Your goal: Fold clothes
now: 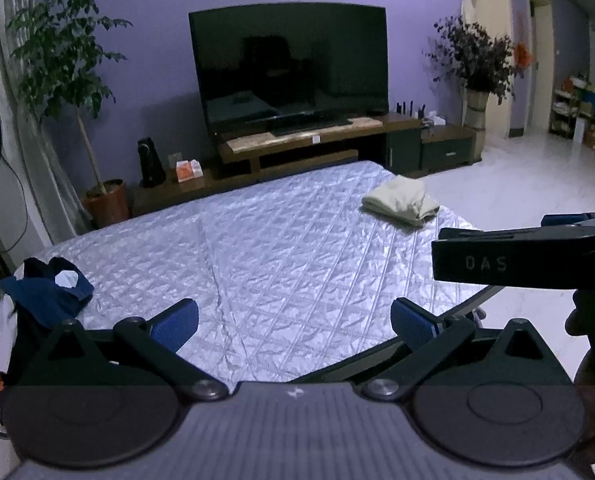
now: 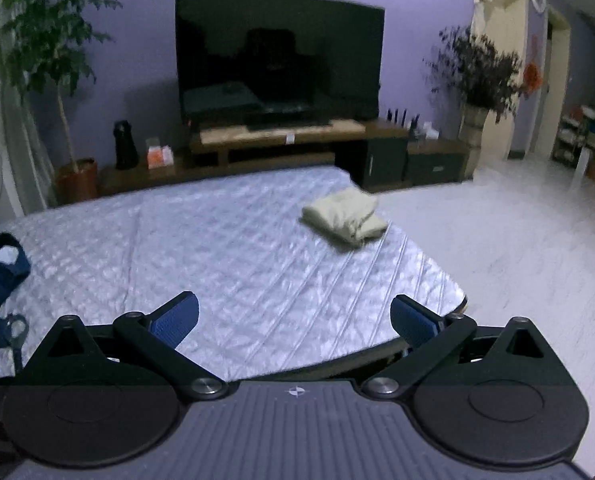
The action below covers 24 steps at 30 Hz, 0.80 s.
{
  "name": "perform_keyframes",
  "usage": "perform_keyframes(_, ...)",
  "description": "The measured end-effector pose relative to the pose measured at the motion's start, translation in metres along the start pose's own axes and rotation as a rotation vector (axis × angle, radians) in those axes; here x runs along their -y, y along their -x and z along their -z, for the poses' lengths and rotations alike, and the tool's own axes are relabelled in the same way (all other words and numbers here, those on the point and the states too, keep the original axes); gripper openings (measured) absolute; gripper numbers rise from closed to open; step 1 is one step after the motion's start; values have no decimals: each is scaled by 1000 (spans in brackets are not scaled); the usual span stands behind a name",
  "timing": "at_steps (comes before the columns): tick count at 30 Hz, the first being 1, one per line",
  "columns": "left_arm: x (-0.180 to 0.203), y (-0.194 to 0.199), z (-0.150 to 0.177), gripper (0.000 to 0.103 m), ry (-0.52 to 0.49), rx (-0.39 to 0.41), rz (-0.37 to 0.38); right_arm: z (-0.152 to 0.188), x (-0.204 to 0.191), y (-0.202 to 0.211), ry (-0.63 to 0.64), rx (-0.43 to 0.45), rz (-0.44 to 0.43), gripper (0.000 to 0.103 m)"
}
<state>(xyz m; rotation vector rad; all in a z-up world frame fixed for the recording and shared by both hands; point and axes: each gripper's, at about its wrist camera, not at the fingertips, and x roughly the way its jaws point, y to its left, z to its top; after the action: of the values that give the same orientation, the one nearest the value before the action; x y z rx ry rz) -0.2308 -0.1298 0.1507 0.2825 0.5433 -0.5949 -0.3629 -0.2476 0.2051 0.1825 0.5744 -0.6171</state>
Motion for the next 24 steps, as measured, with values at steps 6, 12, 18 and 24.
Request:
perform_keyframes(6, 0, 2, -4, 102, 23, 20, 5, -1, 10, 0, -27, 1, 15, 103)
perform_keyframes(12, -4, 3, -7, 102, 67, 32, 9, 1, 9, -3, -27, -9, 13, 103)
perform_keyframes(18, -2, -3, -7, 102, 59, 3, -9, 3, 3, -4, -7, -5, 15, 103)
perform_keyframes(24, 1, -2, -7, 102, 40, 9, -5, 5, 7, -8, -28, -17, 16, 103)
